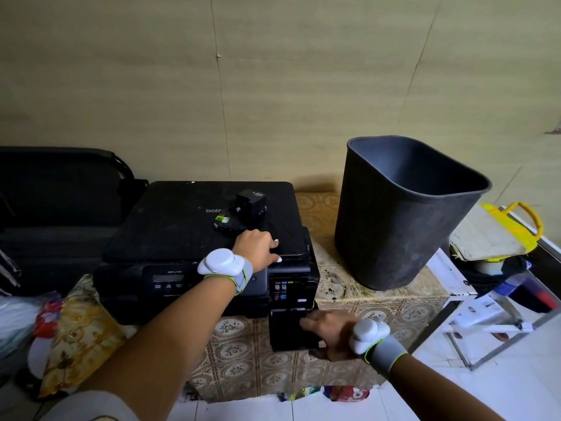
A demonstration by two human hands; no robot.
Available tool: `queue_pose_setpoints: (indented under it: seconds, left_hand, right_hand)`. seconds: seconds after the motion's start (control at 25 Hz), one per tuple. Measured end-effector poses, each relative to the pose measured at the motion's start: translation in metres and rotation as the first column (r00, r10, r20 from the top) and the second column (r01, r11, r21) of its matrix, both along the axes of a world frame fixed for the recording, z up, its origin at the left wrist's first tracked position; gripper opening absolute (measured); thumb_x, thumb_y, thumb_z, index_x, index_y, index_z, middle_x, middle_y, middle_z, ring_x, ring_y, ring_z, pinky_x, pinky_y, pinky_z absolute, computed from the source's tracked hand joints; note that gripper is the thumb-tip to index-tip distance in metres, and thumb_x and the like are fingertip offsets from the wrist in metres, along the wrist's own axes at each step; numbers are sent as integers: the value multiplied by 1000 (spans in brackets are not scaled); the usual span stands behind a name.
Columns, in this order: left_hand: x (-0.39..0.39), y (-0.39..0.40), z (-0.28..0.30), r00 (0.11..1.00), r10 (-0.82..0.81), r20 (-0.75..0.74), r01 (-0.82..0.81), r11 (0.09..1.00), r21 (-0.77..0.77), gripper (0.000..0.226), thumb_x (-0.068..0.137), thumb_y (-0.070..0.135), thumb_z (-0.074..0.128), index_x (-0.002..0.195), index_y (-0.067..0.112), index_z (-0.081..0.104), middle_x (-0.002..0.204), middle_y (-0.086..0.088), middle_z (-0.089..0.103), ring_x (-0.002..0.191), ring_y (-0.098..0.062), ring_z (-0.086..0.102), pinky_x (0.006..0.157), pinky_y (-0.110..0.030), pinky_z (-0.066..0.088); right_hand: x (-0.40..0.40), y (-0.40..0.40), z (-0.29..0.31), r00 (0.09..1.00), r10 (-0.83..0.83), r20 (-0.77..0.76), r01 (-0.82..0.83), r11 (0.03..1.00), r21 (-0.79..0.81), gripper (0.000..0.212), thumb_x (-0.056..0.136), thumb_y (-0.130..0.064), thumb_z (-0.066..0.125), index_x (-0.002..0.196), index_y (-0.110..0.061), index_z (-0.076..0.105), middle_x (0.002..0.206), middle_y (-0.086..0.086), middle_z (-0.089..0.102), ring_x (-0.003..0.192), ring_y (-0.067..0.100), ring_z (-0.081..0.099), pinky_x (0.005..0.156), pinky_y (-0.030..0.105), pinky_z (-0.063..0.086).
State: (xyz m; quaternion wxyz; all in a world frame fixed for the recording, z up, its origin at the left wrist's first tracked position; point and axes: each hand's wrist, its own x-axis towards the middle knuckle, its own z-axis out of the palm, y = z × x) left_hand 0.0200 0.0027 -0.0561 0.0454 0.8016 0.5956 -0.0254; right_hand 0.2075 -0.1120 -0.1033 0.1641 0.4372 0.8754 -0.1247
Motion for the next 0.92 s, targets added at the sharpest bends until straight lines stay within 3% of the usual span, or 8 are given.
queue_pose_setpoints:
  seconds: [0.28, 0.44, 0.56, 0.68, 0.8, 0.92]
  left_hand:
    - [-1, -2, -1, 1000, 8, 14, -8, 1000, -6, 50, 87, 48, 57, 133, 27, 56, 137, -6, 59, 123, -32, 55, 99, -36, 45]
    - [-1, -1, 1, 1000, 11, 30, -10, 1000, -13, 50, 87, 47, 58, 133, 28, 56, 137, -6, 59, 124, -31, 55, 99, -35, 46]
    - [-2, -2, 4, 999, 6, 31, -5, 1000, -19, 51, 87, 47, 58, 134, 27, 55, 138, -5, 58, 125, -29, 54, 100, -35, 45]
    - [-3, -3, 5, 999, 6, 32, -5, 1000, -23, 51, 87, 47, 58, 135, 27, 55, 139, -4, 58, 127, -28, 53, 101, -35, 44]
    - [-2, -5, 7, 1000, -7, 28, 7, 1000, -12, 52, 88, 47, 57, 136, 27, 54, 140, -2, 56, 128, -27, 51, 102, -33, 43]
    - [-3, -6, 11, 999, -19, 27, 18, 1000, 6, 51, 87, 47, 58, 135, 28, 55, 142, 1, 54, 130, -25, 50, 102, -32, 41]
  right_hand:
    - [-10, -5, -20, 984, 66, 168, -40, 988, -150, 72, 85, -30, 65, 144, -8, 29, 146, 17, 35, 128, 39, 43, 102, 45, 40]
    - [-11, 0, -25, 991, 8, 136, 24, 973, -231, 71, 82, -29, 69, 141, -8, 36, 145, 17, 40, 128, 37, 44, 104, 43, 39]
    - [-14, 6, -18, 979, -197, 43, 200, 929, -311, 53, 85, -35, 65, 127, -5, 53, 132, 20, 54, 122, 34, 52, 99, 38, 42]
    - [-22, 18, -12, 915, -397, -75, 372, 900, -228, 51, 91, -54, 46, 112, -10, 60, 117, 20, 64, 108, 35, 60, 89, 37, 47]
    - [-33, 33, -14, 777, -591, -217, 565, 807, -172, 57, 92, -60, 33, 105, -13, 62, 115, 20, 66, 107, 35, 62, 89, 37, 48]
    - [-49, 44, -16, 662, -703, -258, 676, 709, -199, 64, 93, -60, 30, 108, -8, 64, 119, 22, 64, 113, 36, 59, 91, 37, 46]
